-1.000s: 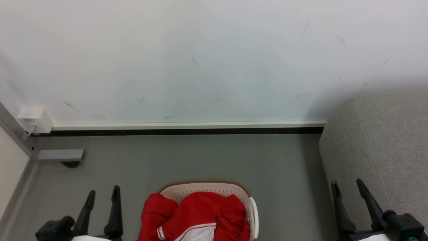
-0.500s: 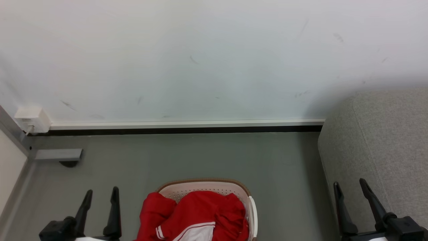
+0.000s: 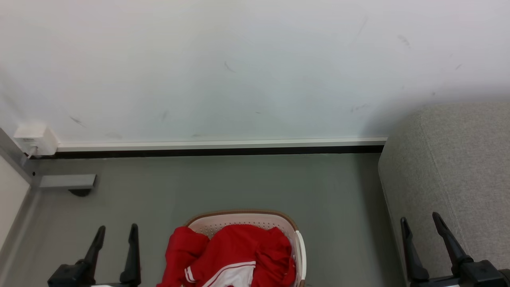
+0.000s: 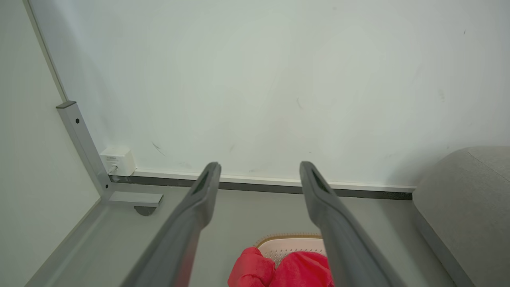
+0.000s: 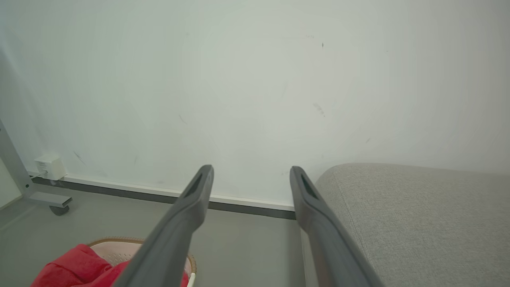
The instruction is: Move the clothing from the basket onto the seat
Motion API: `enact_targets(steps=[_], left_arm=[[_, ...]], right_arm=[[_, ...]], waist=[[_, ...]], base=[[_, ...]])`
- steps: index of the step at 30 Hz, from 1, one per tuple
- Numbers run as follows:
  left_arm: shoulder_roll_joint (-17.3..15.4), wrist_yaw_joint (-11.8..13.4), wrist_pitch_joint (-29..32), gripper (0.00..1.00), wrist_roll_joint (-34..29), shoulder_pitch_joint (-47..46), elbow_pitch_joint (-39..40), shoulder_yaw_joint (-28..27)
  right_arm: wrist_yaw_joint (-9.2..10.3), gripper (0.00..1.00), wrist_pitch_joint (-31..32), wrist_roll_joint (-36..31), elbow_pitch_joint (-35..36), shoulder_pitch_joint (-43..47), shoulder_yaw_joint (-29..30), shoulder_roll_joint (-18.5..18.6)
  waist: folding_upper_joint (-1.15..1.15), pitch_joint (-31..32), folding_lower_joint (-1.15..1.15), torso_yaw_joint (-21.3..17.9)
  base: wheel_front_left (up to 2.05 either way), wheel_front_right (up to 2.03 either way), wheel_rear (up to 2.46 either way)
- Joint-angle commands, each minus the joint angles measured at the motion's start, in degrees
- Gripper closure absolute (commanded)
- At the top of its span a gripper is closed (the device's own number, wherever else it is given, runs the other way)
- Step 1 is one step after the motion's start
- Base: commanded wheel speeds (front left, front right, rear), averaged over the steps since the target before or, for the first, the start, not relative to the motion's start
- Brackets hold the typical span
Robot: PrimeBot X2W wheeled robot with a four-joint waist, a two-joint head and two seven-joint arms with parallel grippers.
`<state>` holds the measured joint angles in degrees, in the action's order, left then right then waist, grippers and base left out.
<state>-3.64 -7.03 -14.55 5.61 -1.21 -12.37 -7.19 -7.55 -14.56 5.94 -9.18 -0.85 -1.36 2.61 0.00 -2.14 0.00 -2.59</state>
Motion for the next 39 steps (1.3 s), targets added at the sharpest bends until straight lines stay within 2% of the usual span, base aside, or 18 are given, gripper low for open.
enact_targets(steps=[1, 5, 28, 32, 39], left_arm=[[-0.3, 0.0, -0.3, 0.00, -1.4, 0.1, 0.1, -0.3], [-0.2, -0.1, -0.7, 0.00, -2.8, 0.3, -0.2, -0.4], [0.3, -0.4, -0.6, 0.00, -0.8, -1.2, -1.3, -0.2], [0.0, -0.4, -0.6, 0.00, -0.9, -2.8, -1.3, 1.9], [-2.9, -0.4, -0.6, 0.00, -1.0, -7.5, -6.1, 8.6]], right_arm=[[0.11, 0.00, -0.3, -1.1, 0.1, 0.5, 0.1, 0.5], [0.12, 0.00, -0.8, -2.6, 0.1, 0.5, -0.1, 0.5], [0.12, 0.00, -0.6, -0.9, 0.5, -0.3, -0.6, 0.4], [0.12, 0.00, -0.6, -0.7, 0.8, -1.3, -0.8, 0.4], [0.12, 0.00, -0.6, -0.3, 1.5, -3.5, -1.6, 0.4]], waist=[[0.00, 0.0, 0.00, 0.0], [0.00, -0.1, 0.00, -0.1], [0.00, -1.3, 0.00, -0.5], [0.00, -3.2, 0.00, -0.7], [0.00, -8.2, 0.00, -1.6]], base=[[0.00, 0.00, 0.00], [0.00, 0.00, 0.00], [0.00, 0.00, 0.00], [0.00, 0.00, 0.00], [0.00, 0.00, 0.00]])
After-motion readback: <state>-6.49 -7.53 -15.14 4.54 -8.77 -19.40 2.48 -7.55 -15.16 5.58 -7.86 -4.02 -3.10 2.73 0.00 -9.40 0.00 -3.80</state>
